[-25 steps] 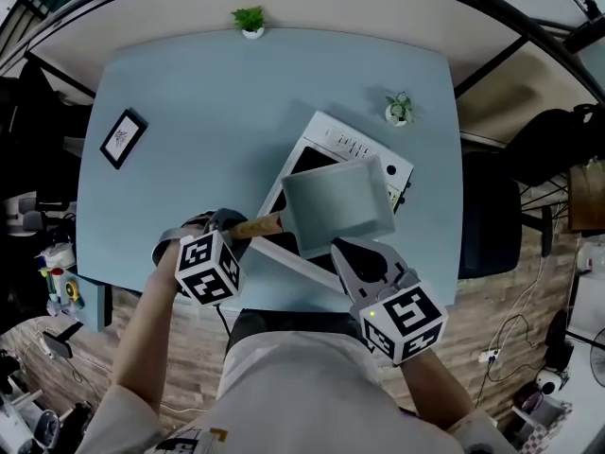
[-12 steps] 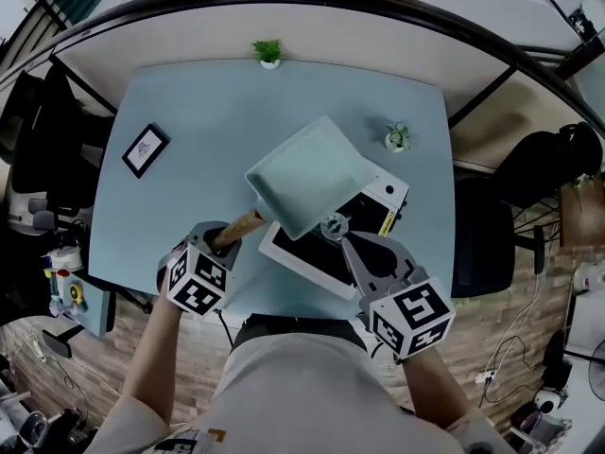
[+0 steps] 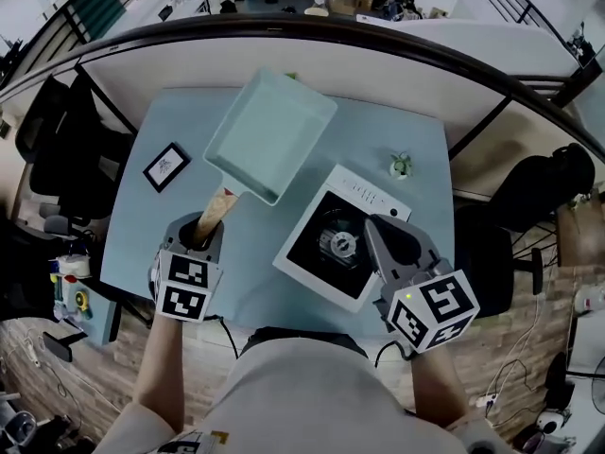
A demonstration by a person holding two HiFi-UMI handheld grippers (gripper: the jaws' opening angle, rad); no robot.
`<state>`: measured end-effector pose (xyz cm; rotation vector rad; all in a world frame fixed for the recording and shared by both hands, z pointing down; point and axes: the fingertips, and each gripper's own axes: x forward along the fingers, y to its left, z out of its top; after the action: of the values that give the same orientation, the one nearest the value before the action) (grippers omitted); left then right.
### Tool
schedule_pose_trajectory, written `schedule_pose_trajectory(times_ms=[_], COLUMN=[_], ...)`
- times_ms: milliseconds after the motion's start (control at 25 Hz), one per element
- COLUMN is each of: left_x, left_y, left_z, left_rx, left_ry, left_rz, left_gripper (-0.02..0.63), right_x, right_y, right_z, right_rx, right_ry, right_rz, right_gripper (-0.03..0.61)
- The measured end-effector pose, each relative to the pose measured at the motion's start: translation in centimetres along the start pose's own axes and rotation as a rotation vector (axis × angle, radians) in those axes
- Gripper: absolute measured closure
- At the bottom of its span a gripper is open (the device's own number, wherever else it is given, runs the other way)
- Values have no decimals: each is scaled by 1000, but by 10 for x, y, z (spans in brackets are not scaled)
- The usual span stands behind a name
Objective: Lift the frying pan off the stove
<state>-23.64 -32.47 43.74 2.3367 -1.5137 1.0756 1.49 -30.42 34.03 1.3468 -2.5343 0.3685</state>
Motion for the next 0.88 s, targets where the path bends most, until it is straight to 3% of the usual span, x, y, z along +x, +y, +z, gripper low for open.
schedule_pose_trajectory(times_ms=[440, 880], left_x=[-70, -106], left_y=[46, 52], left_z=[77, 125], left_rx=[-62, -135], left_ry=[-232, -411], left_rz=[183, 249], left_gripper=[517, 515], right_x=[-15, -41], right_y=[7, -5], right_z=[72, 110], right_rx=[-63, -108], right_ry=[-162, -245], right_rz=[-19, -65], right_gripper=[575, 575])
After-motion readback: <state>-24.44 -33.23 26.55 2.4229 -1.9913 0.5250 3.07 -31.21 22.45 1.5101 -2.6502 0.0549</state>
